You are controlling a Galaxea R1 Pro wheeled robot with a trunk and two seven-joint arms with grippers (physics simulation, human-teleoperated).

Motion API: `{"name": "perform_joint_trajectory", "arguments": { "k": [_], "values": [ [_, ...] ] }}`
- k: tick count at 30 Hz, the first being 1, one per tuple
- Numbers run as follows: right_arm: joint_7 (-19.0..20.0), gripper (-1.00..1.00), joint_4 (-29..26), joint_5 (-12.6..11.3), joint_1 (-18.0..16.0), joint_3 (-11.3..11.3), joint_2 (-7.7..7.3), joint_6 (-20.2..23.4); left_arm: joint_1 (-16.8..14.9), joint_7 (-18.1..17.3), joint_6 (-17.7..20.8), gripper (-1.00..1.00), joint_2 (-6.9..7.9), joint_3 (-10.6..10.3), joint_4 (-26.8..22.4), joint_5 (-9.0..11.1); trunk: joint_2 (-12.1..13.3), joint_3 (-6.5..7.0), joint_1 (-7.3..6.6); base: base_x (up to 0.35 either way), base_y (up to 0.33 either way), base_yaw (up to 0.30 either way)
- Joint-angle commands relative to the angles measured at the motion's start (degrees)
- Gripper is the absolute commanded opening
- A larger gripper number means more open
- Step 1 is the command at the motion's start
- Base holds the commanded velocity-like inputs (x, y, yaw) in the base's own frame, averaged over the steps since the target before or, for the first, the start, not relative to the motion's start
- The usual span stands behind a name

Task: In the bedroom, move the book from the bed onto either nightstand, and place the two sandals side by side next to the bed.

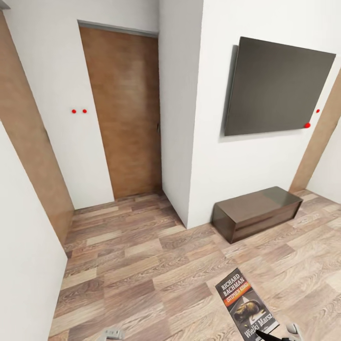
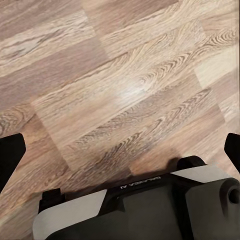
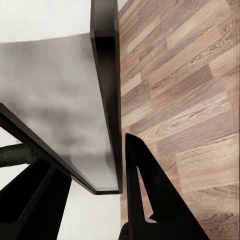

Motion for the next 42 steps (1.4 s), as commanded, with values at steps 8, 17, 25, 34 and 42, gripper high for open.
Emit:
{"name": "perform_joint_trajectory", "arguments": {
  "k": [8, 17, 25, 34, 42],
  "values": [
    [0.1, -1.0, 0.0, -0.6, -0.1, 0.3, -0.05, 0.4, 0.0, -0.2, -0.1, 1.0, 0.02, -0.5, 0.0, 0.5, -0.1, -0.11, 0.03, 0.0, 0.0, -0.249],
    [0.1, -1.0, 0.0, -0.6, -0.1, 0.3, -0.07, 0.4, 0.0, -0.2, -0.1, 1.0, 0.02, -0.5, 0.0, 0.5, -0.1, -0.11, 0.03, 0.0, 0.0, -0.247],
    [0.1, -1.0, 0.0, -0.7, -0.1, 0.3, -0.04, 0.4, 0.0, -0.2, -0.1, 1.0, 0.02, -0.5, 0.0, 0.5, -0.1, -0.11, 0.03, 0.0, 0.0, -0.24],
    [0.1, -1.0, 0.0, -0.6, -0.1, 0.3, 0.01, 0.4, 0.0, -0.2, -0.1, 1.0, 0.02, -0.5, 0.0, 0.5, -0.1, -0.11, 0.03, 0.0, 0.0, -0.236],
    [0.1, -1.0, 0.1, -0.6, -0.1, 0.3, 0.03, 0.4, 0.0, -0.2, -0.1, 1.0, 0.02, -0.5, 0.0, 0.5, -0.1, -0.11, 0.03, 0.0, 0.0, -0.225]
  ]
}}
